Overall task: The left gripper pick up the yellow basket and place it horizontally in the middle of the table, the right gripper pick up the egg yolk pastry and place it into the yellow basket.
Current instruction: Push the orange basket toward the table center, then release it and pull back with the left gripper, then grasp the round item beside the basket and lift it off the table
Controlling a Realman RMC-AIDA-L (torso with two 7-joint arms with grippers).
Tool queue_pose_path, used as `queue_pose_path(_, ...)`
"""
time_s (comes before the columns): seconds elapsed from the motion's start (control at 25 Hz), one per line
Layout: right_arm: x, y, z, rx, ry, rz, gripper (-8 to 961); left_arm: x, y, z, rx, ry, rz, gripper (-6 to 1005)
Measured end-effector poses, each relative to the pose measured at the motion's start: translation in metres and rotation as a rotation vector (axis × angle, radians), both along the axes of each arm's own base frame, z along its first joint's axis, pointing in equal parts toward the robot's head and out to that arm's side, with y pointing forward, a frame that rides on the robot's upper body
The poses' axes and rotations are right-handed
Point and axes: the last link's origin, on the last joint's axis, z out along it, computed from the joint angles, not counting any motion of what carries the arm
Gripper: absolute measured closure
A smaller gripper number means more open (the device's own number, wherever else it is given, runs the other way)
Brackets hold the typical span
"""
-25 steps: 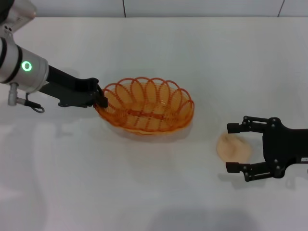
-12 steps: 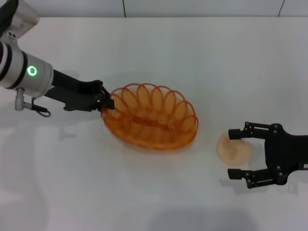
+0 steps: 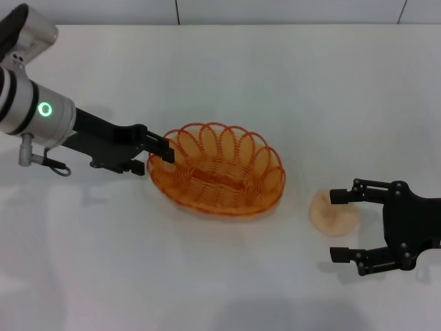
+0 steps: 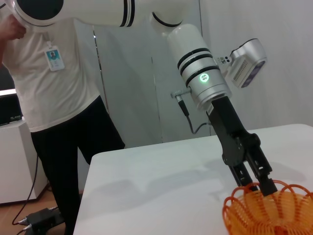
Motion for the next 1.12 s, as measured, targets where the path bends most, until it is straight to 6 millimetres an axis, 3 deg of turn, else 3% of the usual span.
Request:
queue_pose_path(0.48,-0.002,0.004,0.004,0.011,0.007,-0.010,81,0.004,0.004,0.026,0.028,0.036,-0.171,143)
queue_pose_path(0.56,0.000,0.006,0.007,0.018,0.011,-0.026,81,0.004,0.003,0.030,0.035,0.035,-0.207,142)
queue_pose_path(0.68,0.002,0.006,0.011,0.019,0.007,-0.045,81,0.003,-0.003,0.042,0.082,-0.017,-0.396,142)
queue_pose_path(0.88,0.006,0.009,0.021,0.016,-0.007,-0.093,81,-0.002,-0.023,0.052,0.203,-0.132,-0.747,140)
queue_pose_path(1.12,0.006,0.013,0.024,0.017,-0.019,-0.122,81,-0.010,-0.050,0.058,0.351,-0.244,-1.024,139)
